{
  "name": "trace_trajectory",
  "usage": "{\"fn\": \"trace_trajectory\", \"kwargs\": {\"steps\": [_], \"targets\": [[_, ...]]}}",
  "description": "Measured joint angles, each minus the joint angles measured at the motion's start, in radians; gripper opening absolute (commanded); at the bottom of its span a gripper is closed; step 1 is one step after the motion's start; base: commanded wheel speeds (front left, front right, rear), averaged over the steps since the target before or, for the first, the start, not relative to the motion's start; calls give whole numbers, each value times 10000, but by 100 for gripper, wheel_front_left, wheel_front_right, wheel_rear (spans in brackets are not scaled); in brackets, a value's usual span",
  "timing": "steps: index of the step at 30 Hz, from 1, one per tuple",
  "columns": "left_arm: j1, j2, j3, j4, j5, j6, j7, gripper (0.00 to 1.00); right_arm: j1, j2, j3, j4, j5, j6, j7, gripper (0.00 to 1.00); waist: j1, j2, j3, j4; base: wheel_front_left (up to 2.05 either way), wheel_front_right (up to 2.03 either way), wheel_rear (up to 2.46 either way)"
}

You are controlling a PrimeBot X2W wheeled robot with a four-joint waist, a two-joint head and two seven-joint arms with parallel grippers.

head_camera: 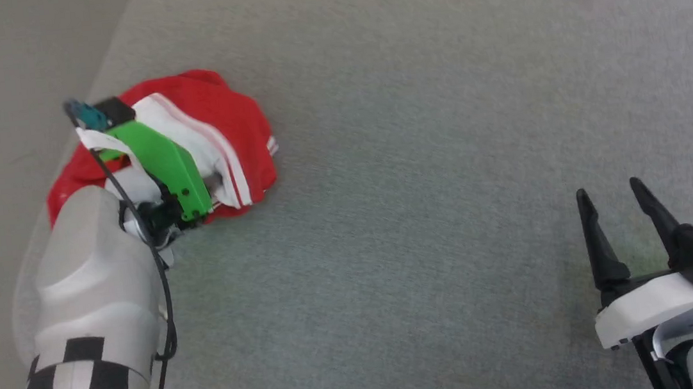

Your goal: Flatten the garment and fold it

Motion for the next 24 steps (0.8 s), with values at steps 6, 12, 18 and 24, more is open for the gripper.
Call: {"fn": "trace_trajectory", "kwargs": {"steps": [6,12,18,24], "targets": [[-275,-67,-203,585,-58,40,573,100,87,2,-140,-343,-23,0,128,100,0,0,744,-363,0,0,0],[-275,-209,-140,564,19,499,-1350,0,123,0,-157,-353,-35,0,173,100,0,0,1013,-375,0,0,0],[-212,-431,42,460,-117,267,-3568,0,122,-2,-6,10,58,0,92,100,0,0,648,-192,0,0,0],[-857,-134,-316,-238,10,-263,-5148,0,121,4,280,748,562,0,-339,100,-1,-1,-121,42,0,0,0]]}}
